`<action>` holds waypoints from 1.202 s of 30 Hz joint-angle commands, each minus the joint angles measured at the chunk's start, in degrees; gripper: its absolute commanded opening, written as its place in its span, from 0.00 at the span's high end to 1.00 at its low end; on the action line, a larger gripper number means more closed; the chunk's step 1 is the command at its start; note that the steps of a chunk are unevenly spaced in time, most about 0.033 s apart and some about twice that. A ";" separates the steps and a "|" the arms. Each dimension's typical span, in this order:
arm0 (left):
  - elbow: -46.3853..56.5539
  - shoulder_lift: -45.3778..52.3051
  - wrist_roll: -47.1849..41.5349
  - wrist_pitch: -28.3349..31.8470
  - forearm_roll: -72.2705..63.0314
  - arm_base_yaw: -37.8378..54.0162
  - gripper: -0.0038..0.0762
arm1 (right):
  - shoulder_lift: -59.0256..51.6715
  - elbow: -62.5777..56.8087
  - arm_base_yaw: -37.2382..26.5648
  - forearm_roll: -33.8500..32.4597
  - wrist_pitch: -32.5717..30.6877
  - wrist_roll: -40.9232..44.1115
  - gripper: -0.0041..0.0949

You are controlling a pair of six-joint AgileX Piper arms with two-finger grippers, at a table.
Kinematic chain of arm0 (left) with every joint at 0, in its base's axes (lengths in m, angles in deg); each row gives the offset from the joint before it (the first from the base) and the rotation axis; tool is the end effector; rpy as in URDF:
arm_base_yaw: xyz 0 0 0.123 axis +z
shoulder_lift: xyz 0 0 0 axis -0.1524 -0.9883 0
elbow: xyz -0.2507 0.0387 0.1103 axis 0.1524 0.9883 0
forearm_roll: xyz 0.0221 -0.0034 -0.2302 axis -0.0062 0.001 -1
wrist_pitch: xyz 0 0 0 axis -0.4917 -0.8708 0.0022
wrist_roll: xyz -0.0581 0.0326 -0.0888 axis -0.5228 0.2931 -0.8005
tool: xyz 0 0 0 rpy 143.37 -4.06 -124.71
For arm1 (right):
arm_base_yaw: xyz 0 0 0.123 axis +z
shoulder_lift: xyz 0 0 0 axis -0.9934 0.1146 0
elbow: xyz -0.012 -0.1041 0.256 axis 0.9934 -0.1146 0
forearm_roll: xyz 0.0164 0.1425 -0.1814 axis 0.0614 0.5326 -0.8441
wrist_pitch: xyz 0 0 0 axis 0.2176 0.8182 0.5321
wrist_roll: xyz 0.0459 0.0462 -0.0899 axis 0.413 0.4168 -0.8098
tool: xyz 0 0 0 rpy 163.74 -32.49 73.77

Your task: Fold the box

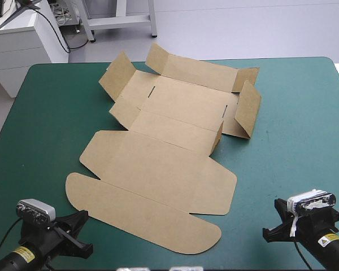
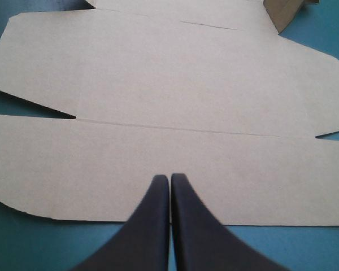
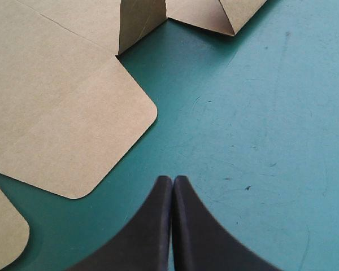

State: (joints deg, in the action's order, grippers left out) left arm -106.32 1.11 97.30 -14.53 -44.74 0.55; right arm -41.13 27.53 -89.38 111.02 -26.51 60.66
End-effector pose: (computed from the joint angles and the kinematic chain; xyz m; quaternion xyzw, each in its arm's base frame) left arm 0.0415 -0.0415 0.2637 0.1265 0.8550 -0.1817 0.4691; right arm 0.0645 0.0323 0.2574 -0.1035 0.8640 0.0959 0.4834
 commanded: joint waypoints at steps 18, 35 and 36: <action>-0.88 -0.66 6.18 3.43 -2.11 0.08 0.96 | 0.57 1.00 -0.03 1.94 3.94 -0.13 0.98; -0.35 -0.66 6.21 4.86 -2.11 0.08 0.96 | 16.46 17.44 -0.03 -4.35 -9.00 5.21 0.98; -0.35 -0.66 6.21 4.86 -2.11 0.08 0.96 | 17.77 19.05 -0.03 -4.35 -10.06 5.21 0.98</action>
State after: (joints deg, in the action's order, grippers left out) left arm -105.30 1.11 103.47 -13.63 -44.81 0.55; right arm -27.13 41.29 -89.38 105.85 -36.79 65.76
